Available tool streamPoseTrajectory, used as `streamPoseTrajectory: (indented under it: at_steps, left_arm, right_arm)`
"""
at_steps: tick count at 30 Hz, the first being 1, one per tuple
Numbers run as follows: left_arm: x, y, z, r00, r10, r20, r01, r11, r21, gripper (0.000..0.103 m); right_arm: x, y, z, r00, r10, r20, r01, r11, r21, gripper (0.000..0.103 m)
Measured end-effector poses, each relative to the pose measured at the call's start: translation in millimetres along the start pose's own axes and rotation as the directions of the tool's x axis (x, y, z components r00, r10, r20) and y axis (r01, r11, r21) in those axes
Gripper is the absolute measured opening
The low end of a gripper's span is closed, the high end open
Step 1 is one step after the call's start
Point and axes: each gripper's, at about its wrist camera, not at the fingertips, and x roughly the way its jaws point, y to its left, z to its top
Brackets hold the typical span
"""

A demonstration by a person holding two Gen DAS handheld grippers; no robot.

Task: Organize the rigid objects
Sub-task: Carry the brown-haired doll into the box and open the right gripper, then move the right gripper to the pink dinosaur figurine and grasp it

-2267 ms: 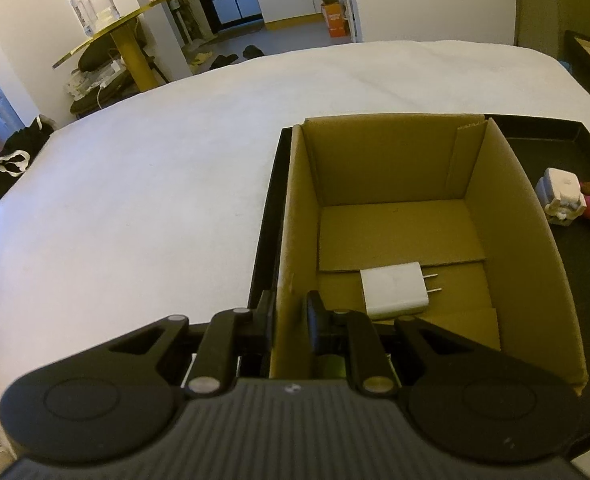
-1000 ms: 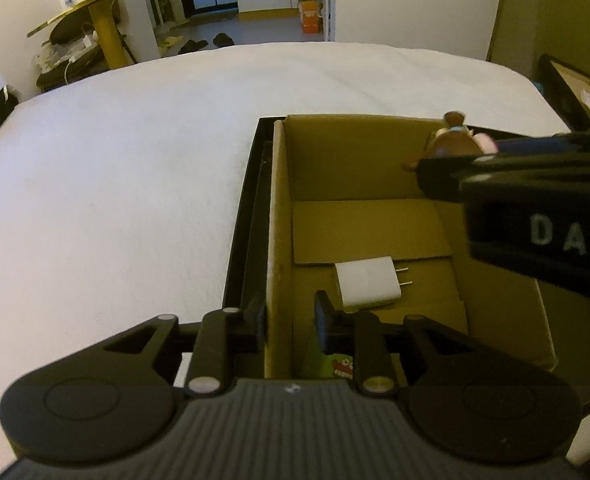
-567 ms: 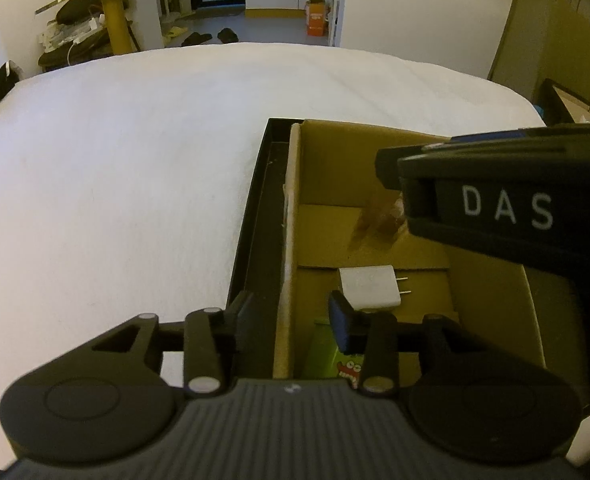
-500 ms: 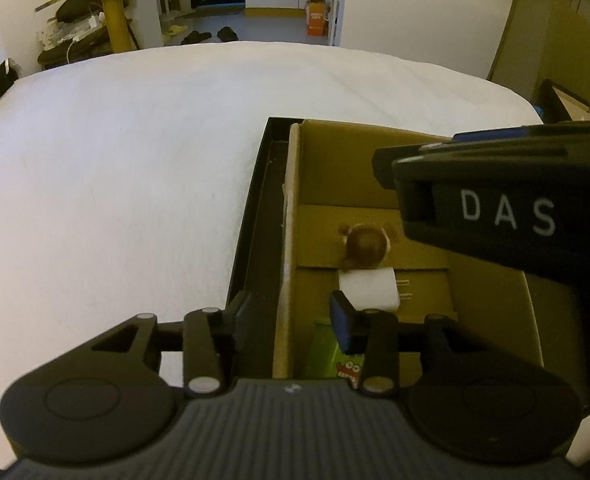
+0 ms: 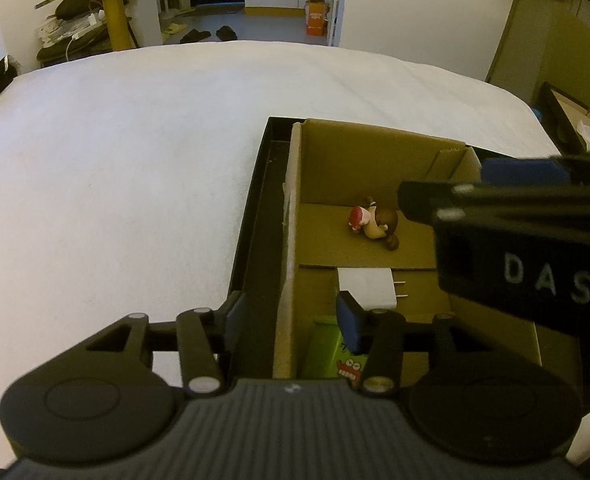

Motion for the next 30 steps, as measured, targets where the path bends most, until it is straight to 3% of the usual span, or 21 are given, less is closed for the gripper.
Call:
streamPoseTrajectory:
  at_steps: [9,20,30]
  left_arm:
    - [-0.5,-2.5,0.1,1.0,0.027,0.005,-0.027,1.0,0.011,0.055]
    - [-3.3,-7.8,0.7,0.997,0.072,0.017,-0.072,0.997,0.024,0.068]
    - [-2.2,-14.2,1.3,0.994,0.111,0.017,-0.112,0.993,0.043,0.07]
  right_arm:
    - [-8.1,-13.7,-12.3,0.999,-0.035,-0.01,0.035,0.999,0.028,0.062]
    - [-19.7,-47.2,-29.9,0.997,-0.08,-0.001,0.08,0.993,0.082,0.081]
    - [-18.4,-90.3,-48.2,0.992,-0.128,0.005,0.125,0.977,0.17,0.084]
